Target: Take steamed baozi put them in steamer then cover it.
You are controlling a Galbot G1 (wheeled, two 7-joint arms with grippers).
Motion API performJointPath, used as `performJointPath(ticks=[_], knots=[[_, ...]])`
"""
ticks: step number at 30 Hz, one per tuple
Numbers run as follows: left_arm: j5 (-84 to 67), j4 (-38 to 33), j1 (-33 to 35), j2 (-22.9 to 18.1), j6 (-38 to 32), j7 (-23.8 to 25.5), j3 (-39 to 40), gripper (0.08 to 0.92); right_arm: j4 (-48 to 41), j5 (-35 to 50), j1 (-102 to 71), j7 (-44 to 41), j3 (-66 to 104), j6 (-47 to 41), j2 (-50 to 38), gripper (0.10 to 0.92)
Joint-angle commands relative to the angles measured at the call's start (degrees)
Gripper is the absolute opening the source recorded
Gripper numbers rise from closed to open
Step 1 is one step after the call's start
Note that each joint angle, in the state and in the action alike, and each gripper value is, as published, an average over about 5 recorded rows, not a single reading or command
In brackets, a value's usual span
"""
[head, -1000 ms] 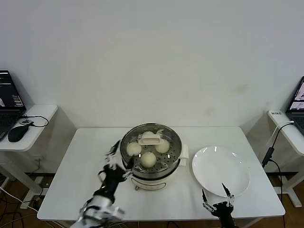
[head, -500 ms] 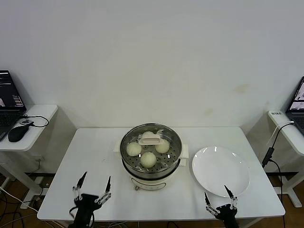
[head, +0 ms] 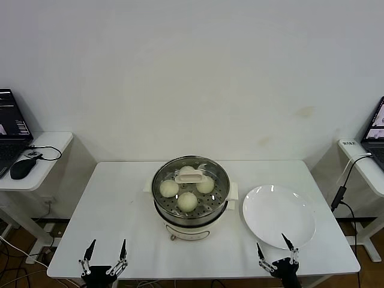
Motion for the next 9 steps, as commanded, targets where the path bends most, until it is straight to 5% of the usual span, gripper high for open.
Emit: performJointPath(ticks=[1,9], knots=[[-3.4,1.9,1.5,-1.4,-2.7,0.5,-0.4,0.823,2.5,7.2,-1.2,-2.2,-1.6,-5.3,-0.8,0.823],[-3.7,3.4,0.5,-1.7,-2.7,0.5,-0.3,0.823,2.9,7.1,-1.6,-2.7,-0.8,-6.5,-0.8,0.823]])
